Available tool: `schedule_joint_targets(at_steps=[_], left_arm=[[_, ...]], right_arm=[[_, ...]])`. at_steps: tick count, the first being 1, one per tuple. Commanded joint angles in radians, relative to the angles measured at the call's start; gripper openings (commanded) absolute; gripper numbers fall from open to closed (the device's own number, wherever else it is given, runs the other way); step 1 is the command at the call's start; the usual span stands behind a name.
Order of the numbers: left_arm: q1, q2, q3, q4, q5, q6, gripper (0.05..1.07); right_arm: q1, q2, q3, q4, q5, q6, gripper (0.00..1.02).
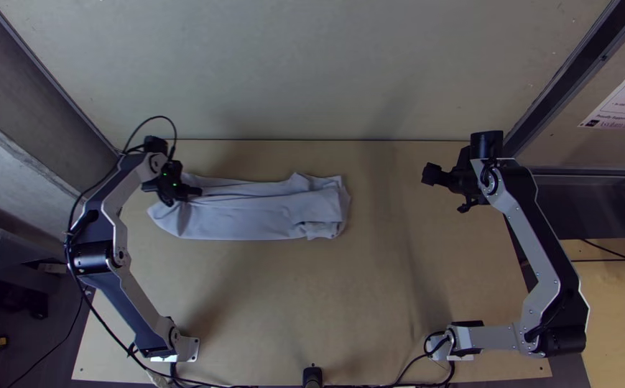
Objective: Fold the t-shirt
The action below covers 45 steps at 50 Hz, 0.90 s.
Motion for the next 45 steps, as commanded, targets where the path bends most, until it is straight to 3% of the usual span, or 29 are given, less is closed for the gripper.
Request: schedule_joint_targets(at_steps=[1,12,22,28,45], left_arm=[[0.049,-0.056,0.032,-0.014,-0.070,0.111,0.08],[0.057,-0.123,0.041,0.009,-0.232,0.239,0.08],[-0.069,-0.194,0.061,-0.037,-0.326,0.251,0.08],[-0.150,-0.211,0.082,-0.081,-0.359,0.233,0.08],[-0.394,-0.112,0.285,-0.308,-0.378,0.052,0.08]], right_arm=[[0.008,-0.035,-0.025,0.005,-0.007,0.015,0.98],[0.008,-0.056,-0.054,0.005,-0.007,0.018,0.98],[0.005,-0.073,-0.071,0.005,-0.007,0.021,0.98],[-0.004,-0.087,-0.075,0.005,-0.005,0.021,0.98],[-0.058,-0.136,-0.135,0.014,-0.005,0.020,0.98]])
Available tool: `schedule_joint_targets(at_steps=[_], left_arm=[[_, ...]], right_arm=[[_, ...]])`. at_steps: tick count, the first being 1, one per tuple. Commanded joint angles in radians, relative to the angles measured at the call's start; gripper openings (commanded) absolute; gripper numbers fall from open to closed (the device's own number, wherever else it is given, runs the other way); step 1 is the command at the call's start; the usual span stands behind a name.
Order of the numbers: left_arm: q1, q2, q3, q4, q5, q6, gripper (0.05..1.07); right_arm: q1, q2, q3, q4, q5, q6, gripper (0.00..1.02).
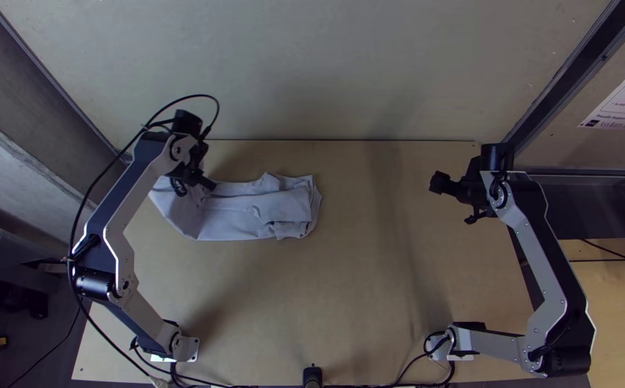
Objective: Fold the t-shirt
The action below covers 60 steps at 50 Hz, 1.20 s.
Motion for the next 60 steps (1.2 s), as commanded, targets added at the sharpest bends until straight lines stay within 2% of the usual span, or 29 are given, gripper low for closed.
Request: schedule_joint_targets(at_steps=[1,22,33,35,36,39,40,42,44,47,49,51,60], left_arm=[[-0.074,0.054,0.094,-0.070,-0.025,-0.072,0.08],[-0.312,0.280,0.323,-0.188,-0.028,-0.222,0.08],[-0.375,0.401,0.488,-0.261,0.145,-0.330,0.08],[-0.388,0.416,0.501,-0.260,0.149,-0.345,0.17],[-0.396,0.429,0.515,-0.260,0.151,-0.354,0.33],[-0.419,0.458,0.541,-0.261,0.166,-0.374,1.01],[-0.425,0.468,0.550,-0.258,0.186,-0.385,1.04],[-0.433,0.496,0.593,-0.255,0.266,-0.422,1.03],[-0.431,0.516,0.623,-0.229,0.453,-0.491,1.03],[-0.411,0.516,0.619,-0.110,0.757,-0.682,1.03],[-0.395,0.522,0.605,-0.028,0.901,-0.824,1.03],[-0.395,0.528,0.605,0.033,0.927,-0.893,1.03],[-0.387,0.531,0.608,0.087,0.909,-0.894,1.03]], right_arm=[[-0.016,-0.037,-0.040,0.009,-0.005,0.012,0.98],[-0.053,-0.095,-0.127,0.045,-0.005,0.003,0.98],[-0.077,-0.108,-0.158,0.052,-0.007,-0.014,0.98],[-0.077,-0.108,-0.162,0.055,-0.007,-0.016,0.98],[-0.079,-0.108,-0.165,0.055,-0.007,-0.016,0.98],[-0.076,-0.108,-0.174,0.060,-0.007,-0.016,0.98],[-0.074,-0.109,-0.181,0.065,-0.007,-0.014,0.98],[-0.068,-0.111,-0.193,0.077,-0.008,-0.014,0.98],[-0.059,-0.111,-0.207,0.088,-0.008,-0.011,0.98],[-0.045,-0.111,-0.227,0.106,-0.010,-0.008,0.98],[-0.033,-0.111,-0.239,0.123,-0.010,-0.008,0.98],[-0.023,-0.111,-0.250,0.132,-0.010,0.000,0.98],[0.012,-0.111,-0.267,0.155,-0.010,0.015,0.98]])
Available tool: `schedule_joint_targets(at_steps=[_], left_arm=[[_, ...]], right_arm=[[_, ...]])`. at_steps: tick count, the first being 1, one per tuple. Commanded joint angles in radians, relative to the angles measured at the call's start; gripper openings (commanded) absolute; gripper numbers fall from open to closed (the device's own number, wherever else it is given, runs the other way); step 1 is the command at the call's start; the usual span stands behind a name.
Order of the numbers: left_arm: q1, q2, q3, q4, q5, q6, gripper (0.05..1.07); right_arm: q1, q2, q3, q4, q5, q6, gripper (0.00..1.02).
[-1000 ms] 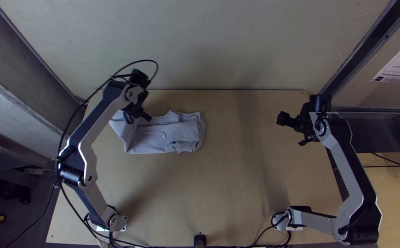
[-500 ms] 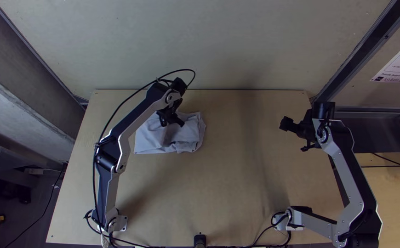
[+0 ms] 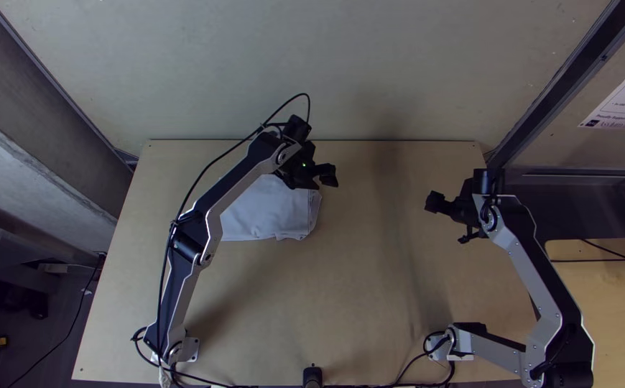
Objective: Fold the t-shirt
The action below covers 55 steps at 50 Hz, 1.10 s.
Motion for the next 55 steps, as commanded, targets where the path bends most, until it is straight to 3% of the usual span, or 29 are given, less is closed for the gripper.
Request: schedule_joint_targets(at_steps=[1,9,14,32,39,49,55], left_arm=[[0.022,0.013,0.025,-0.007,0.015,-0.065,1.03],[0.037,0.000,0.011,-0.027,0.013,-0.053,1.03],[0.054,-0.040,-0.010,-0.044,-0.034,0.015,1.03],[0.199,-0.397,-0.121,-0.047,-0.346,0.299,1.03],[0.266,-0.550,-0.191,-0.044,-0.439,0.352,1.03],[0.406,-0.811,-0.378,0.082,-0.453,0.409,1.03],[0.485,-0.991,-0.549,0.218,-0.476,0.455,1.03]], right_arm=[[0.015,-0.020,-0.020,0.022,-0.008,0.015,0.98],[0.015,-0.014,-0.006,0.047,-0.008,0.013,0.98],[0.015,-0.017,0.038,0.048,-0.007,0.000,0.98],[-0.008,-0.052,0.373,0.047,-0.004,-0.175,0.98],[-0.008,-0.087,0.463,0.048,-0.004,-0.252,0.98],[-0.017,-0.160,0.555,0.054,-0.001,-0.312,0.98],[-0.025,-0.262,0.509,0.125,0.018,-0.319,0.98]])
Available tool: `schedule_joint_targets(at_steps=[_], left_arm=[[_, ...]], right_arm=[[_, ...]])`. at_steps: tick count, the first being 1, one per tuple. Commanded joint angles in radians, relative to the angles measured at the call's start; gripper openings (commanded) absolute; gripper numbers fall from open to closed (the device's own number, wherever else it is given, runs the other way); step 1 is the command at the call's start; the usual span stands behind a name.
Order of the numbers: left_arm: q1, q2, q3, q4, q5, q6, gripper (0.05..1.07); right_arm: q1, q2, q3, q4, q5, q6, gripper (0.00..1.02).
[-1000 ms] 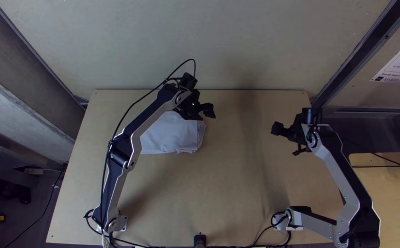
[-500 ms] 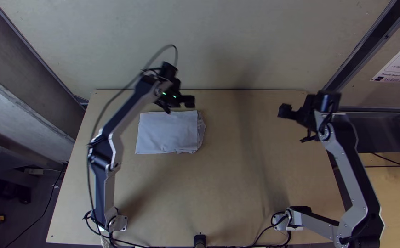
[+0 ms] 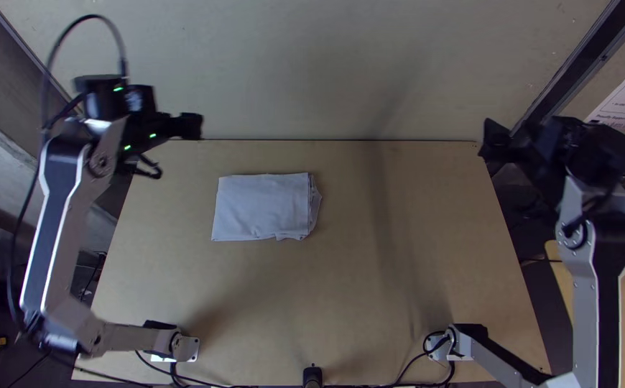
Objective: Fold the t-shirt
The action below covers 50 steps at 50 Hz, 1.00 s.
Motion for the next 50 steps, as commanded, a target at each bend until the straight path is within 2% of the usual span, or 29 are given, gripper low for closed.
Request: schedule_joint_targets(at_steps=[1,5,15,20,31,41,46,50], left_arm=[[0.062,-0.169,-0.151,0.097,-0.018,0.059,1.03],[0.097,-0.300,-0.304,0.222,-0.056,0.105,1.03],[0.149,-0.596,-0.637,0.442,-0.061,0.151,1.03],[0.161,-0.737,-0.798,0.549,-0.061,0.177,1.03],[0.164,-1.053,-1.122,0.707,-0.102,0.182,1.03],[0.163,-1.281,-1.314,0.721,-0.108,0.156,1.03],[0.163,-1.378,-1.407,0.722,-0.107,0.157,1.03],[0.164,-1.406,-1.470,0.732,-0.110,0.173,1.03]], right_arm=[[-0.010,-0.108,-0.036,0.073,0.012,-0.034,0.98],[-0.016,-0.212,-0.133,0.170,0.014,-0.065,0.98],[-0.018,-0.445,-0.348,0.357,0.014,-0.161,0.98],[-0.019,-0.557,-0.455,0.441,0.015,-0.175,0.98],[-0.019,-0.840,-0.706,0.486,0.014,-0.207,0.98],[-0.036,-1.090,-0.923,0.501,0.014,-0.218,0.98],[-0.053,-1.099,-0.981,0.486,0.025,-0.186,0.98],[-0.064,-1.097,-1.035,0.532,0.026,-0.175,0.98]])
